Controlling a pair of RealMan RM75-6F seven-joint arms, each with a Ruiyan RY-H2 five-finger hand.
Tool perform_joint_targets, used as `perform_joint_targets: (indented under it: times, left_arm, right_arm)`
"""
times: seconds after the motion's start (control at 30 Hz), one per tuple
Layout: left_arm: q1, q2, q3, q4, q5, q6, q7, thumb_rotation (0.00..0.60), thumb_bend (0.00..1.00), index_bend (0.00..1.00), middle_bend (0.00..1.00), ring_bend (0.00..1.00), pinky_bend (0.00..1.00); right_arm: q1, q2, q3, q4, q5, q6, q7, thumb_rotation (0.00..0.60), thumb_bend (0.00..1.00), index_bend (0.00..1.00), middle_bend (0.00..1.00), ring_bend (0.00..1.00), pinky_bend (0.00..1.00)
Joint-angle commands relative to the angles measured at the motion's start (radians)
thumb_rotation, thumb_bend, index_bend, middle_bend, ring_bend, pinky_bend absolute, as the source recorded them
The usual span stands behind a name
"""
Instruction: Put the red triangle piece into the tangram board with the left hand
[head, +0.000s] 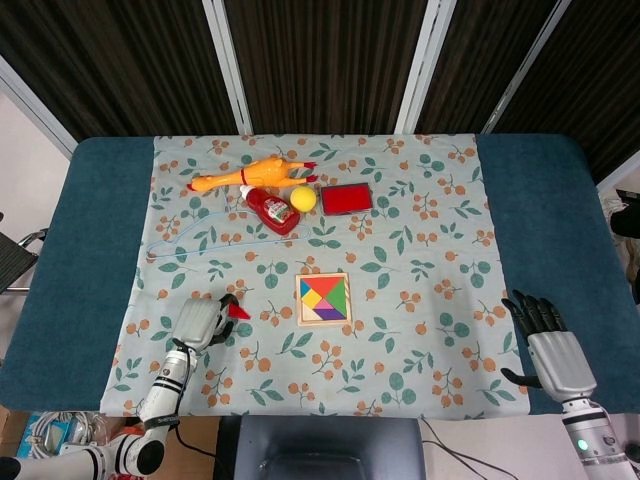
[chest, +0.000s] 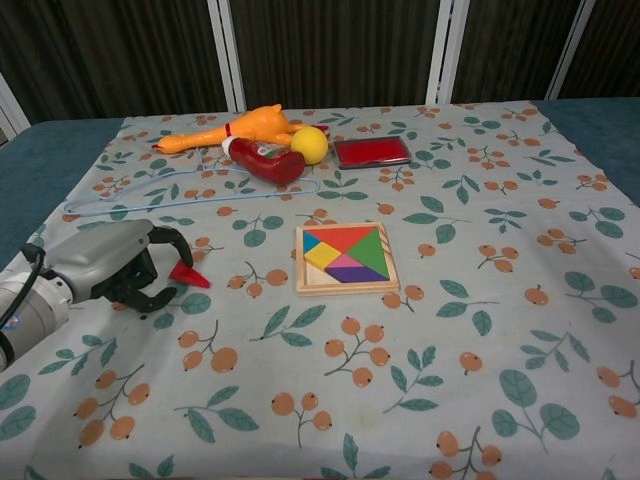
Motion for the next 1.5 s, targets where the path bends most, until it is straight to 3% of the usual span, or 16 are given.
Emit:
perform_joint_targets:
  times: [0.03,0.73,1.0,1.27,1.5]
  left_arm:
    - [-0.002,-0.003,0.000,0.003,0.002,0.002,0.000,0.600,0.38,0.39,1.00,1.00,1.00]
    - [-0.023,-0.020,-0.008,0.024,-0.024,-0.012,0.021,0.600,0.37,0.42,1.00,1.00,1.00]
    - [-0.026,-0.015,-0.010,0.030,-0.040,-0.018,0.034,0.600,0.37,0.50,1.00,1.00,1.00]
    - [-0.023,-0.011,-0.015,0.020,-0.008,0.013,-0.002,0.600,0.38,0.67,1.00,1.00,1.00]
    - [-0.022,-0.006,-0.018,-0.021,0.028,0.039,-0.042,0.600,0.38,0.69,1.00,1.00,1.00]
  right_arm:
    - [0.001,0.001,0.000,-0.002,0.000,-0.001,-0.001,0.600,0.15,0.00,0.00,0.00,0.00]
    - [0.000,0.011,-0.006,-0.005,-0.007,-0.001,0.016,0.600,0.15,0.00,0.00,0.00,0.00]
    - [0.002,0.015,-0.008,-0.009,-0.007,-0.006,0.018,0.600,0.15,0.00,0.00,0.00,0.00]
    - [0.005,0.014,-0.009,-0.009,-0.006,-0.013,0.017,0.600,0.15,0.00,0.00,0.00,0.00]
    - [0.005,0.013,-0.010,-0.009,-0.007,-0.014,0.017,0.600,0.15,0.00,0.00,0.00,0.00]
